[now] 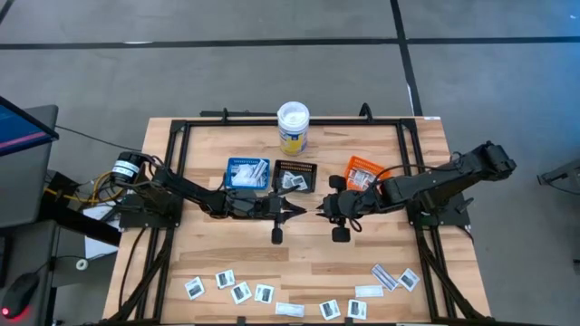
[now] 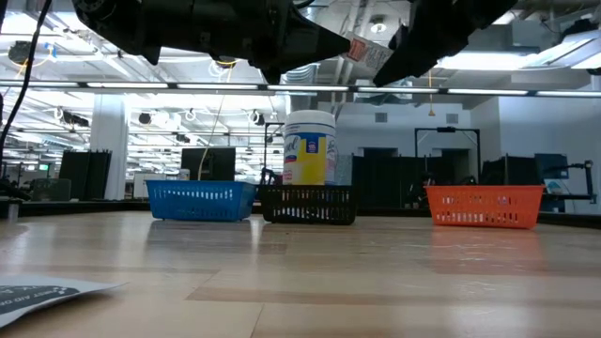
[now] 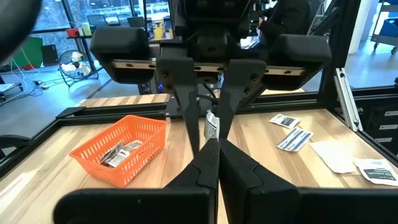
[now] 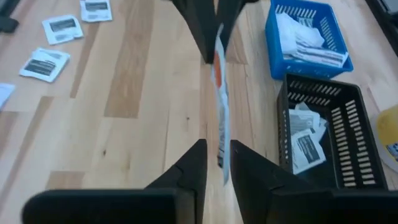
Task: Pick & Place First Aid Supplies
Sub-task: Put the orange ointment pack into the orange bin, then put the blue bandage into the blue bin
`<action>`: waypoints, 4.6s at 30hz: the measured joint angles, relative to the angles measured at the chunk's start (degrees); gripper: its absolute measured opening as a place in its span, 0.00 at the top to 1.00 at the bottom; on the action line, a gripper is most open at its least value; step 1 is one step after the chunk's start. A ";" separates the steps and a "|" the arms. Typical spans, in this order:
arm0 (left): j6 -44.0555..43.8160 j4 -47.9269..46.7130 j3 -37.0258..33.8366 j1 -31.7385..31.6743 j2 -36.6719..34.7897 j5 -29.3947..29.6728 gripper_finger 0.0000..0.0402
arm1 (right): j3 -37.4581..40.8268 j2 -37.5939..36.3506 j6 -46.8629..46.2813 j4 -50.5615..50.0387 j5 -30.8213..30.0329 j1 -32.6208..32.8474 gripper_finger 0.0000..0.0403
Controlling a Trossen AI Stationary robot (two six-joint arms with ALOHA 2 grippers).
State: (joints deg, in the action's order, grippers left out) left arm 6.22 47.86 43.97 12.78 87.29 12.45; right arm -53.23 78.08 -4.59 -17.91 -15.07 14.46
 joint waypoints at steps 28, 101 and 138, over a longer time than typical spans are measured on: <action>-0.22 -0.69 -0.02 0.00 -0.07 -0.03 0.96 | -3.50 -0.19 -9.11 -22.65 -13.86 -1.06 1.00; -2.45 -1.56 -0.02 0.00 0.00 -0.09 0.95 | 25.81 -19.88 -30.92 -7.54 14.72 32.63 0.92; -5.25 -2.00 -0.02 -1.92 0.00 -0.04 0.95 | 24.61 3.73 -38.82 2.27 2.10 41.77 0.68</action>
State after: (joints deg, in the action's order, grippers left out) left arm 0.97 45.87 43.94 10.85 87.29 12.40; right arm -28.62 81.81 -43.41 -15.65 -12.97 56.22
